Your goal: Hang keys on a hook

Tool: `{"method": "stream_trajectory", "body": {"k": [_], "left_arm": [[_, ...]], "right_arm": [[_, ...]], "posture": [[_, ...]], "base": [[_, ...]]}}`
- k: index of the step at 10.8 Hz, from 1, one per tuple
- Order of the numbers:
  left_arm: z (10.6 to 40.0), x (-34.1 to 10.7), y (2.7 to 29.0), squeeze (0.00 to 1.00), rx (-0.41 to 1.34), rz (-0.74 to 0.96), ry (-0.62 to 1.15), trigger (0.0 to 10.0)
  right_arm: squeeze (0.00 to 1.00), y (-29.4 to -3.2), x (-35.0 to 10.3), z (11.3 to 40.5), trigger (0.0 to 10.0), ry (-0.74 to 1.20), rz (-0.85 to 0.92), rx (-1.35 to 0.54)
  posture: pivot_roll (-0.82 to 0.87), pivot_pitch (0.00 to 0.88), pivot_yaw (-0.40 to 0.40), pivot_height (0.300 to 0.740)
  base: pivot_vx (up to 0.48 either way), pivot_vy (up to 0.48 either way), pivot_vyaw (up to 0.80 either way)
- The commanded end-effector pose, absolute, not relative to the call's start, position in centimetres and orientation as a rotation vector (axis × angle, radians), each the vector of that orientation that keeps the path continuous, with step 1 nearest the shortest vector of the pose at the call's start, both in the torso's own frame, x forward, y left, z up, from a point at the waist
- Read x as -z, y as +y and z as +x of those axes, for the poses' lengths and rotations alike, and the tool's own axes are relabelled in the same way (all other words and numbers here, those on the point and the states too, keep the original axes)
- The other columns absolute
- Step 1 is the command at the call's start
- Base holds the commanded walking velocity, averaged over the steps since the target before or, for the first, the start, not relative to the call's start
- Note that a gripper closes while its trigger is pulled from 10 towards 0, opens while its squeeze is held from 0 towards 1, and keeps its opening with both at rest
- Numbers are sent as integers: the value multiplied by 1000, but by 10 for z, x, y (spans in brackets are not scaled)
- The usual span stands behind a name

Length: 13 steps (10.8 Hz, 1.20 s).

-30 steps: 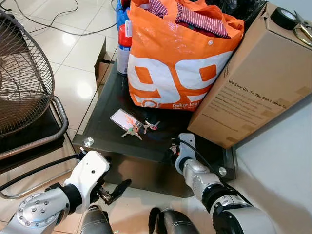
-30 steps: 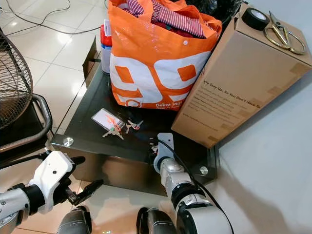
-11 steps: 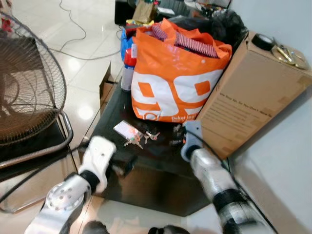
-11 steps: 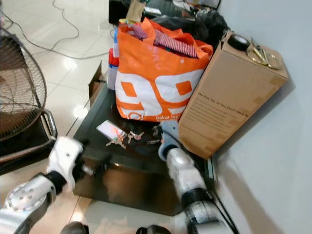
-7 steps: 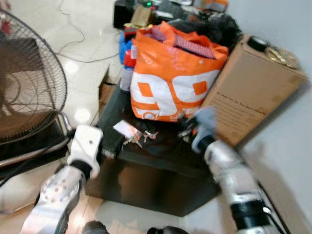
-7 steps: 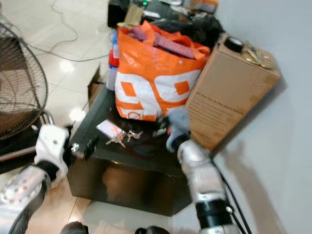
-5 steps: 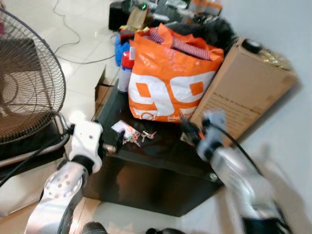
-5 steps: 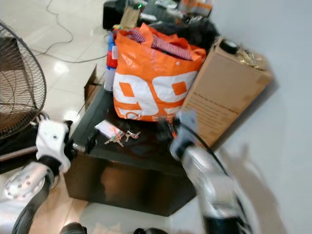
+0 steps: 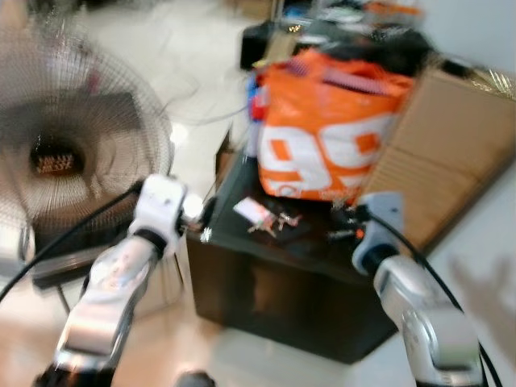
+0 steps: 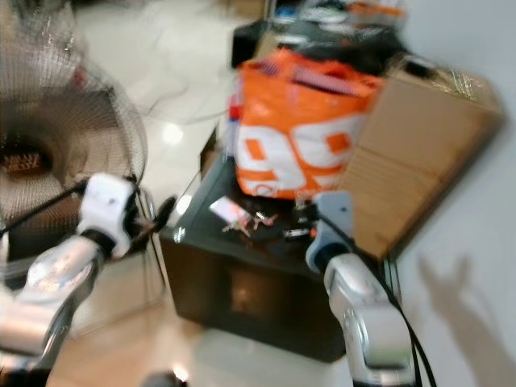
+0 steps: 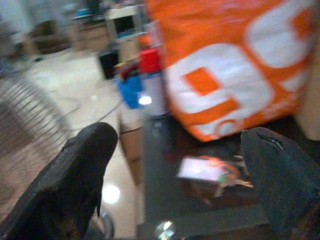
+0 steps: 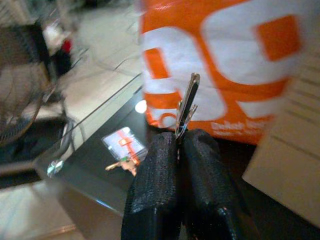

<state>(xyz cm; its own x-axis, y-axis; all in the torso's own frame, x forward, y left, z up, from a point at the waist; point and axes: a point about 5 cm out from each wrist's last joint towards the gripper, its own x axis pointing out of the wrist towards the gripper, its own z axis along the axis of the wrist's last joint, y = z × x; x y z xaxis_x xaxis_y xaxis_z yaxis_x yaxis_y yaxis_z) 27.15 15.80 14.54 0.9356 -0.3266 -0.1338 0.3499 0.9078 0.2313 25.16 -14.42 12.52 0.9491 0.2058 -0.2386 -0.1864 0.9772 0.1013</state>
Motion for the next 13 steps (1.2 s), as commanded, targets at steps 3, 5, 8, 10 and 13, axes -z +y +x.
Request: {"method": "stream_trajectory", "body": {"k": [3, 5, 8, 10, 13], "left_arm": [[285, -145, 145, 82, 461, 276, 91, 10000], [292, -143, 141, 78, 478, 271, 84, 10000], [285, -139, 147, 71, 429, 246, 76, 10000], [278, -135, 150, 71, 452, 261, 87, 10000], [276, -133, 152, 0, 445, 292, 104, 10000]], "right_arm": [[0, -148, -124, 233, 0, 242, 101, -107], [0, -147, -130, 228, 0, 230, 79, -109], [0, -138, -137, 241, 0, 216, 48, -222], [0, -125, -145, 251, 0, 189, 7, -346], [0, -116, -151, 258, 0, 179, 17, -417]], "posture": [[-128, 0, 156, 740], [-141, 0, 156, 740], [-62, 0, 24, 740], [-17, 0, -29, 740], [2, 0, -48, 740]], "base": [[0, 0, 0], [0, 0, 0], [0, 0, 0], [0, 0, 0], [0, 0, 0]]}}
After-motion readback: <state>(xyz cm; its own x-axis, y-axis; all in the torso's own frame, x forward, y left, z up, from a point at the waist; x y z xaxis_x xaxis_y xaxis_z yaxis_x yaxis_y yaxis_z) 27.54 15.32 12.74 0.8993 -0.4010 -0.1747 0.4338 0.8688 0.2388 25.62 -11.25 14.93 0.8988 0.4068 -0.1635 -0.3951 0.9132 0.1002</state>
